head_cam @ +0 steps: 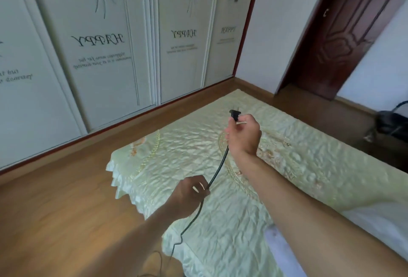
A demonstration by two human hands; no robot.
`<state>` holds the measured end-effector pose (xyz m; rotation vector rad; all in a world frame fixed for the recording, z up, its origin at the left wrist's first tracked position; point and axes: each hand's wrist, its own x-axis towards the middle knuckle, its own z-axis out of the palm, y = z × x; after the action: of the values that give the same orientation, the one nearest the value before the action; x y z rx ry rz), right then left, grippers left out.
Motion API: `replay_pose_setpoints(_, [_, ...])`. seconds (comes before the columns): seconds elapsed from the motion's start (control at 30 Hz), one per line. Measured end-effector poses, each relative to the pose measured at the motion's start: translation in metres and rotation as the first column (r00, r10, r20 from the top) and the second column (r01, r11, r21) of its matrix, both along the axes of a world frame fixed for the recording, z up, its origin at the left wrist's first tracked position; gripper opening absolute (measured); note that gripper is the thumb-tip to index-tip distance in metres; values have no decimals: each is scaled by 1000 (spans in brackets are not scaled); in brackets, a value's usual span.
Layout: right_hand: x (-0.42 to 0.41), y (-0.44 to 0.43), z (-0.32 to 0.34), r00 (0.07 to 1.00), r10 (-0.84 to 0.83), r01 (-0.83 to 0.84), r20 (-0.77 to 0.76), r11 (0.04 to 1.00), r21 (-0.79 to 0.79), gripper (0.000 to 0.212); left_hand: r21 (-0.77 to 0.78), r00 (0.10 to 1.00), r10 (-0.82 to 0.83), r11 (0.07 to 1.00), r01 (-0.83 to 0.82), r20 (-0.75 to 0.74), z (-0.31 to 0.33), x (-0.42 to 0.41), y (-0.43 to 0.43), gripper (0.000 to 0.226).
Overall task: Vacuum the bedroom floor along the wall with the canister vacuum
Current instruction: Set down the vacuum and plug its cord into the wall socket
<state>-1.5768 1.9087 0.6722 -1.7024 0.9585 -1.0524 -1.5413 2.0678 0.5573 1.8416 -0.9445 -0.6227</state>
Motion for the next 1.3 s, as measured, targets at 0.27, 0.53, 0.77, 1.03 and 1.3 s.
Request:
replay_pose_setpoints(0.27, [-110, -72, 108, 984, -163, 174, 69, 963, -208, 15, -168, 972, -224, 958, 232, 65, 100, -78, -81, 18])
replay_pose_setpoints(0.53, [-201, -131, 165, 937, -324, 347, 127, 902, -257, 14, -198, 928, -359, 907, 373, 101, 160, -148, -138, 38])
replay_pose_setpoints(0.77, [-267, -161, 195, 888, -439, 460, 140, 831, -313, 21, -213, 900, -435, 878, 428, 12, 197, -203, -175, 45])
replay_pose_setpoints(1.03, [-365, -174, 234, 826, -547, 553, 139, 737, -388, 17, -201, 821, -566, 797, 569, 78, 234, -272, -215, 20])
replay_pose_setpoints(1.3, [-495, -170, 263, 682, -720, 701, 126, 595, -392, 27, -180, 630, -759, 605, 776, 166, 261, -382, -247, 14])
